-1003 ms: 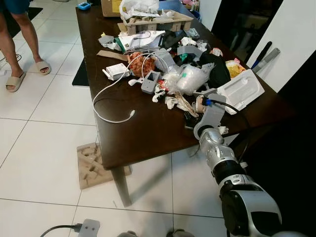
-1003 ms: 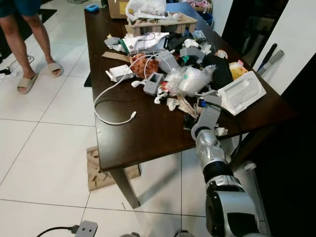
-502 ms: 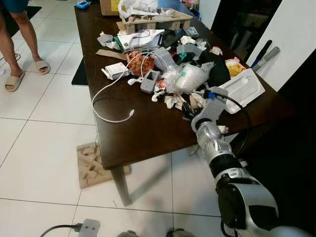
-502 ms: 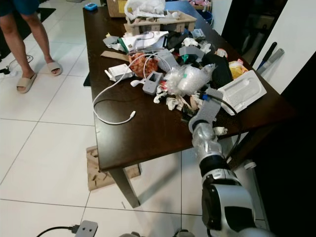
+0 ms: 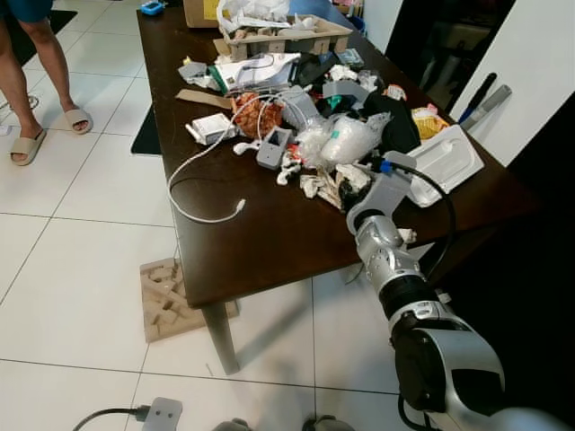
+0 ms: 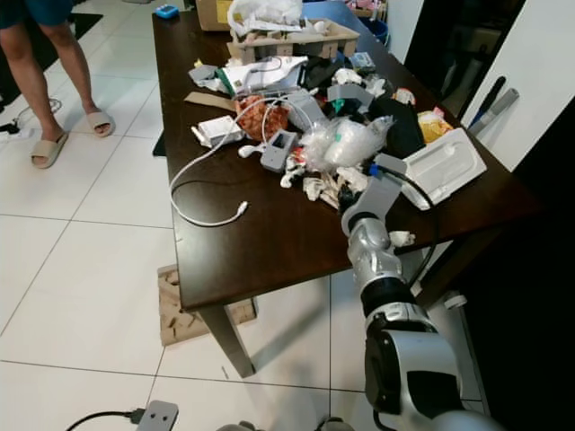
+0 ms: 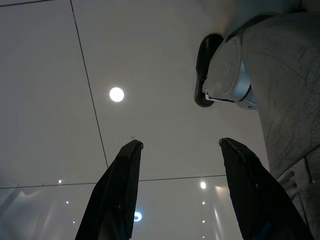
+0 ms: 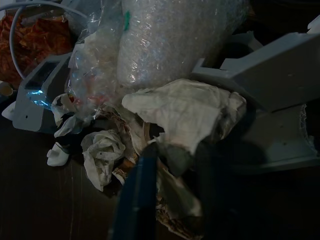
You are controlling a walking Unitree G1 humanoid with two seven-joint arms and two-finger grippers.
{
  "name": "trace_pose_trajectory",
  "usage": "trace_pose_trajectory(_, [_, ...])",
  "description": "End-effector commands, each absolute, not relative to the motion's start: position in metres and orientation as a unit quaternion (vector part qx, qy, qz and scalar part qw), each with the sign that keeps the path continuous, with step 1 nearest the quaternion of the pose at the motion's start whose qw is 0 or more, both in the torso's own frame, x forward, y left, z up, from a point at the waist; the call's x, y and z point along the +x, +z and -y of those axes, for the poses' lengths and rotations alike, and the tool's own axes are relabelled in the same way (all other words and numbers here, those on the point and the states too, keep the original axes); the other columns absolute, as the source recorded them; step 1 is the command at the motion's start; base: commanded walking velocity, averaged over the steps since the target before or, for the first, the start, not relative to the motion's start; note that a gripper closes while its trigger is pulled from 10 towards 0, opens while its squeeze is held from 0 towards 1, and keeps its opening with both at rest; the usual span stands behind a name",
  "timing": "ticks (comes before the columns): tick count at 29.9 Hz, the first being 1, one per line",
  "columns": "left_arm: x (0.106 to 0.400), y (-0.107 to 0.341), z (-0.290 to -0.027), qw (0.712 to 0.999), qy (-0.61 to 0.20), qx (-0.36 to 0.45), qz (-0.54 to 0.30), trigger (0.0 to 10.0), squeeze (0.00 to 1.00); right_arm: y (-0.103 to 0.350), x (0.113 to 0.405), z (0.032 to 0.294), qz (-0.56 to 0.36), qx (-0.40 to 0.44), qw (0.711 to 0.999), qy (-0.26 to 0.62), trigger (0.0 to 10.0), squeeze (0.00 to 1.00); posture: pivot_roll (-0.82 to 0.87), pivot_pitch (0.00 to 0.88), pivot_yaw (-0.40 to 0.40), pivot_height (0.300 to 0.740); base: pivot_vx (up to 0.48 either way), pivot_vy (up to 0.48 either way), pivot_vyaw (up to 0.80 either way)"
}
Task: Picking trash to rubbish bin
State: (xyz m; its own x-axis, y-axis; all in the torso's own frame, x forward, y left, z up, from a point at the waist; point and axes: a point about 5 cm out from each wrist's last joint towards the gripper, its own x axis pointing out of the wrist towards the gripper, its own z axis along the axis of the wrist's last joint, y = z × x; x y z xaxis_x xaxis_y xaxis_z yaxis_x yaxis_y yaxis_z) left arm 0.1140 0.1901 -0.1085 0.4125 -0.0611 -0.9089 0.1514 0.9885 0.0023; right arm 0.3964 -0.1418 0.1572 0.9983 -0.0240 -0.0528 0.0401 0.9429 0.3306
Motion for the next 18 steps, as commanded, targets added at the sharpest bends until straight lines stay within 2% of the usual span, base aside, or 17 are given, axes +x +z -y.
trace_pose_trajectory(1, [0.098, -0.114, -0.177, 0.823, -0.082, 0.024, -0.562, 10.0, 0.0, 0.152, 0.396, 0.14, -0.033, 0.165, 0.986, -0.015, 0.0, 0.0, 0.1, 0.201, -0.081, 0.74, 0.0, 0.0, 0.0])
trace_pose_trajectory(12, [0.101, -0.114, -0.177, 0.824, -0.082, 0.025, -0.56, 10.0, 0.0, 0.158, 0.397, 0.137, -0.017, 0.185, 0.983, 0.001, 0.0, 0.0, 0.1, 0.196, -0.08, 0.74, 0.0, 0.0, 0.0])
trace_pose_trajectory(17, [0.105, -0.113, -0.177, 0.826, -0.083, 0.026, -0.557, 10.0, 0.0, 0.175, 0.399, 0.134, 0.029, 0.302, 0.951, 0.055, 0.0, 0.0, 0.09, 0.181, -0.072, 0.74, 0.0, 0.0, 0.0])
trace_pose_trajectory(18, [0.105, -0.113, -0.177, 0.826, -0.083, 0.026, -0.557, 10.0, 0.0, 0.175, 0.399, 0.134, 0.029, 0.302, 0.951, 0.055, 0.0, 0.0, 0.09, 0.181, -0.072, 0.74, 0.0, 0.0, 0.0])
